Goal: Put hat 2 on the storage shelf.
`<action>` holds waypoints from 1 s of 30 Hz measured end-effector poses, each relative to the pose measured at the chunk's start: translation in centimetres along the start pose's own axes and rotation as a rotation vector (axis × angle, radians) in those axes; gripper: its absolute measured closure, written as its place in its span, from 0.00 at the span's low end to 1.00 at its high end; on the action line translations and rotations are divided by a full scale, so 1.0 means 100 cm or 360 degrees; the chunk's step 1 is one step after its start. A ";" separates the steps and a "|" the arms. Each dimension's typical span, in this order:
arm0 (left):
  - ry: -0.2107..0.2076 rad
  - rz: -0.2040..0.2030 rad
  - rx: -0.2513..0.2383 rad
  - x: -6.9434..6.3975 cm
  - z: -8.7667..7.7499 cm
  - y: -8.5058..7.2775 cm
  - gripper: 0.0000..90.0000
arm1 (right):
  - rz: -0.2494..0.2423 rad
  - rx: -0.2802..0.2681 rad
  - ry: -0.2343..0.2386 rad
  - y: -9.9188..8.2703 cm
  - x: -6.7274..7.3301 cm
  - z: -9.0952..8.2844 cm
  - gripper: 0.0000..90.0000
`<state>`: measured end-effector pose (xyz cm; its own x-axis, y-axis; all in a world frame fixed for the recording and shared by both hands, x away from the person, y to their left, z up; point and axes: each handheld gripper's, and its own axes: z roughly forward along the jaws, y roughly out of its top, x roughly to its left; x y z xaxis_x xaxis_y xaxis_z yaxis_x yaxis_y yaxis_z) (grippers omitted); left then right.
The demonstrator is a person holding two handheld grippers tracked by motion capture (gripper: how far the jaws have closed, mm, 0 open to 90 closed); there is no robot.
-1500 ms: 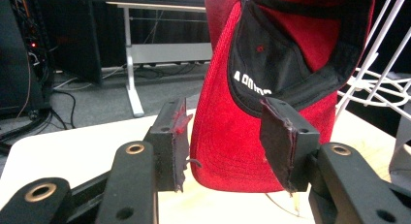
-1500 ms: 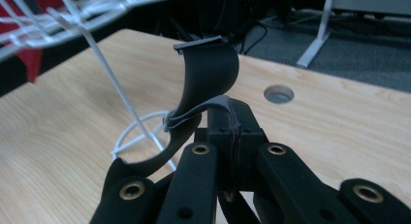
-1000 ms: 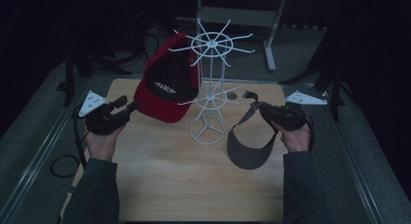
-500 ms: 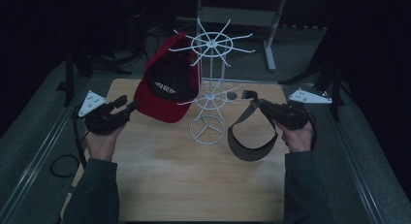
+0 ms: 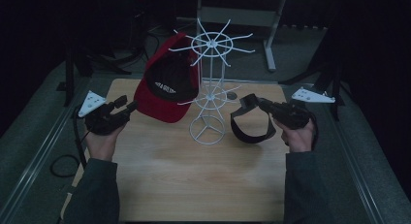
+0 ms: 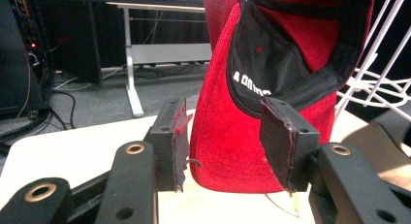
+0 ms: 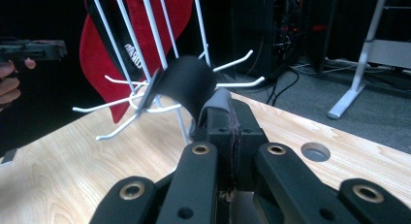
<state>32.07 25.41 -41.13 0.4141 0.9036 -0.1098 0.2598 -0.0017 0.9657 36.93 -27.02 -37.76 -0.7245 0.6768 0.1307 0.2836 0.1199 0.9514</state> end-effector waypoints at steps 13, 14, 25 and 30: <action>-0.0001 0.0001 -0.0001 0.000 0.000 0.000 0.60 | 0.0061 -0.0069 0.0090 0.009 0.001 -0.003 0.99; -0.0002 0.0000 -0.0001 0.000 0.000 0.000 0.60 | 0.0064 -0.0078 0.0103 0.009 0.001 -0.004 0.99; -0.0005 -0.0001 0.0004 0.000 0.001 0.000 0.60 | 0.0061 -0.0137 0.0192 0.024 0.006 -0.008 0.99; -0.0005 -0.0002 0.0001 0.000 0.000 0.000 0.60 | 0.0030 -0.0154 0.0191 0.034 0.009 -0.010 0.99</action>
<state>32.11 25.39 -41.15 0.4167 0.9022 -0.1115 0.2607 -0.0011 0.9654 36.61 -26.71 -34.15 -0.7911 0.5860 0.1754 0.2400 0.0335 0.9702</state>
